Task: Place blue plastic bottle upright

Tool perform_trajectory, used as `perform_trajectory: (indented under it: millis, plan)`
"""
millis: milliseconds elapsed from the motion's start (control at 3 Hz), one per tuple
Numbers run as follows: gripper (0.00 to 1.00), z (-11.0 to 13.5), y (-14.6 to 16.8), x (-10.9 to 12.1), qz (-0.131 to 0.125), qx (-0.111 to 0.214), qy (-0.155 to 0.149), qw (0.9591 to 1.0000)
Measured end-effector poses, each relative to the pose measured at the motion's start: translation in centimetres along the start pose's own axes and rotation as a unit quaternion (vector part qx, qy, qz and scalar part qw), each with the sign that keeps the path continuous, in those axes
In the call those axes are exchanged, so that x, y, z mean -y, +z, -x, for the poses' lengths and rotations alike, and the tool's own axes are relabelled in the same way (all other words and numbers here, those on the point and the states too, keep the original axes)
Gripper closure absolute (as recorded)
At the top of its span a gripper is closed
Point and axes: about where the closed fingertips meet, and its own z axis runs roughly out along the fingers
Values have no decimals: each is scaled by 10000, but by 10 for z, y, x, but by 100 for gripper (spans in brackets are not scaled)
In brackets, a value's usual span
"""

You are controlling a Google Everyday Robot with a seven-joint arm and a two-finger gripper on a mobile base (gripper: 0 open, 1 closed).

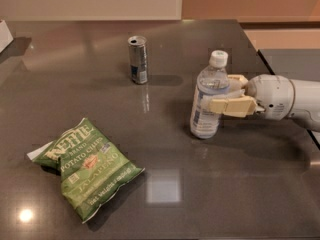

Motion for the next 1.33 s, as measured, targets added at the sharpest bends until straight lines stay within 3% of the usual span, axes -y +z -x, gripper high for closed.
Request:
perform_trajectory:
  millis: [1000,1333]
  plan:
    - [17,-10,-1,3,59,-40,-101,9999]
    - [0,-9,1,3,80,-41,-107,9999]
